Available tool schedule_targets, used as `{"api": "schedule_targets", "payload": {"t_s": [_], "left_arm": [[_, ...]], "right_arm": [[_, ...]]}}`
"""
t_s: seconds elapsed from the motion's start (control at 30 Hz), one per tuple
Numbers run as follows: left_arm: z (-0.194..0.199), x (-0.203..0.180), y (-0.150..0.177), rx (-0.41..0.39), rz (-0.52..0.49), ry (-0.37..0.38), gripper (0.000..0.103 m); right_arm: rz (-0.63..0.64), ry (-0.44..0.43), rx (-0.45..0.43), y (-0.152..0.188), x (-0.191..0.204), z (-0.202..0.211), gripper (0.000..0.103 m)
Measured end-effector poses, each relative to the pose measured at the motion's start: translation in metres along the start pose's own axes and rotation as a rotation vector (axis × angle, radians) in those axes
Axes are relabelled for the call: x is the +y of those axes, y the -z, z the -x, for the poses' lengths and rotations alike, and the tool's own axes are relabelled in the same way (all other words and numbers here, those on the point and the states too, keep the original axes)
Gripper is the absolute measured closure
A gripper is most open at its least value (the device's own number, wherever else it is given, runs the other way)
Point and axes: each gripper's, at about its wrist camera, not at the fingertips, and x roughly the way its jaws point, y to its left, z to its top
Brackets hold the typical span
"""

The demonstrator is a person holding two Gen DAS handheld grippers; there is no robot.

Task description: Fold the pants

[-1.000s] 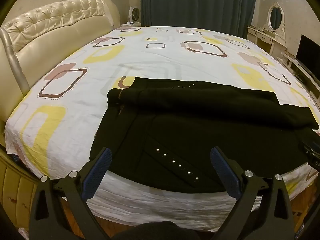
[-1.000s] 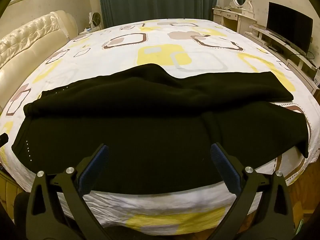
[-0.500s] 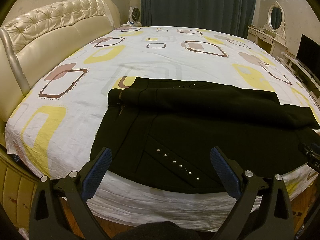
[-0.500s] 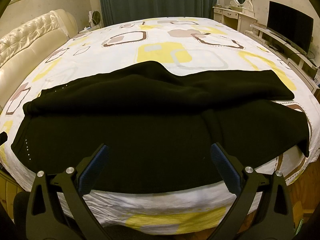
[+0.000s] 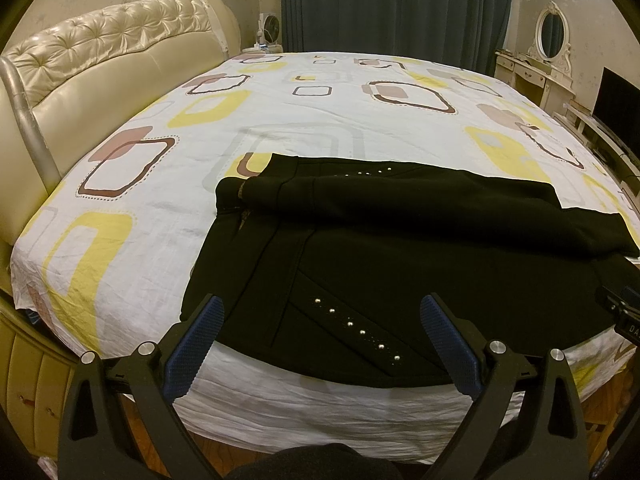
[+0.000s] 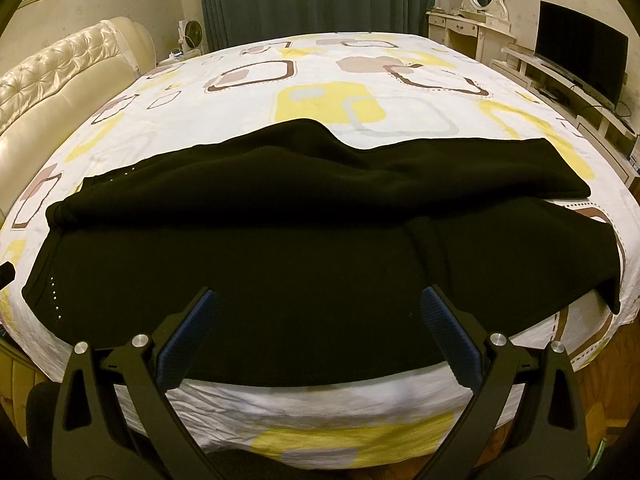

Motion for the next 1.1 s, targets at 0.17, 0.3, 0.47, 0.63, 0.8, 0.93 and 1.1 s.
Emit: {"api": "schedule_targets", "payload": {"t_s": [0.17,0.3,0.47,0.63,0.8,0.93,1.1], "left_arm": [[0.0,0.0,0.0,0.0,0.0,0.0,0.005],[0.0,0.0,0.0,0.001,-0.001,-0.001,0.005],[0.0,0.0,0.001,0.001,-0.002,-0.001,0.005],[-0.002,0.002,0.001,0.002,-0.006,-0.007,0.005],[-0.005,0.014,-0.001,0.032,0.029,0.035,0.005],[-0.012,0.036,-0.01,0.097,0.108,0.172,0.005],[-0.025,0.068,-0.027,0.137,0.141,0.265,0.005]], "right_arm": [[-0.001,-0.003,-0.004,0.0,0.0,-0.001,0.002],[0.004,0.002,0.01,0.002,0.0,-0.002,0.002],[-0.003,-0.017,-0.017,0.002,0.002,-0.004,0.002],[0.013,-0.006,0.066,0.002,0.002,-0.007,0.002],[0.01,-0.035,0.032,0.002,0.001,-0.005,0.002],[0.019,-0.052,0.028,-0.003,0.001,-0.006,0.002],[0.046,-0.104,0.019,-0.021,0.002,-0.009,0.002]]}}
